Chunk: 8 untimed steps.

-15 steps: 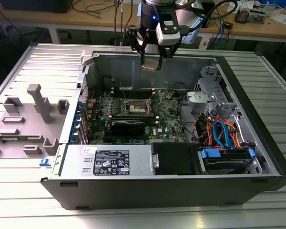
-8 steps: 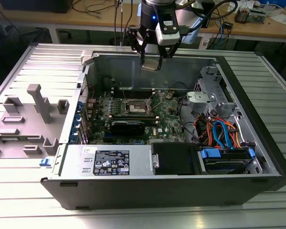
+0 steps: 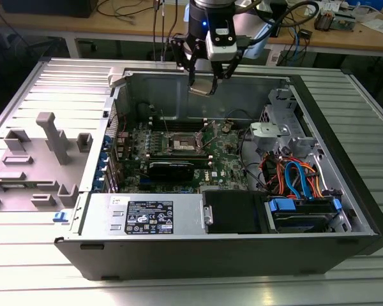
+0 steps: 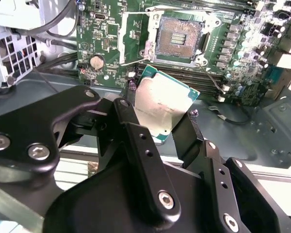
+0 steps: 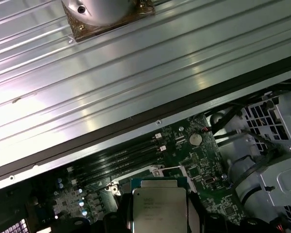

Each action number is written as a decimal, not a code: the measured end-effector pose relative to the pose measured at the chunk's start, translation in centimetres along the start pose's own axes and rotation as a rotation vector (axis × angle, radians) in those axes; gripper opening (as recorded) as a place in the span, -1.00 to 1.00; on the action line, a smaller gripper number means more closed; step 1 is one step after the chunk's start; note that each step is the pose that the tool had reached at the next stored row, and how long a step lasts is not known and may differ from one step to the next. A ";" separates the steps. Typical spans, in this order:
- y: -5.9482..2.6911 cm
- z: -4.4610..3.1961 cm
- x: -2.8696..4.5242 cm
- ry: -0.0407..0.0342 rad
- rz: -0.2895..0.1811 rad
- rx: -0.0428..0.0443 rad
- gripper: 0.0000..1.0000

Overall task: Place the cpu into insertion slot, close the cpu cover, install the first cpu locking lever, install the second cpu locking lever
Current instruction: 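Place the cpu into insertion slot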

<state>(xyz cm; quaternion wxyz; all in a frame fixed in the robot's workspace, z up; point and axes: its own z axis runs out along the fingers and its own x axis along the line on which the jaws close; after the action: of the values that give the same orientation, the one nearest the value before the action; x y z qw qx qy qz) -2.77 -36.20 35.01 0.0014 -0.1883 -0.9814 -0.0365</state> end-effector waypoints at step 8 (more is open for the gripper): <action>-0.01 0.14 0.00 -0.0078 0.105 -0.0008 0.09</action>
<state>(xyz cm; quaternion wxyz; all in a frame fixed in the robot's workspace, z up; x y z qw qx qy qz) -2.77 -36.20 34.86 -0.0006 -0.2397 -0.9702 -0.0360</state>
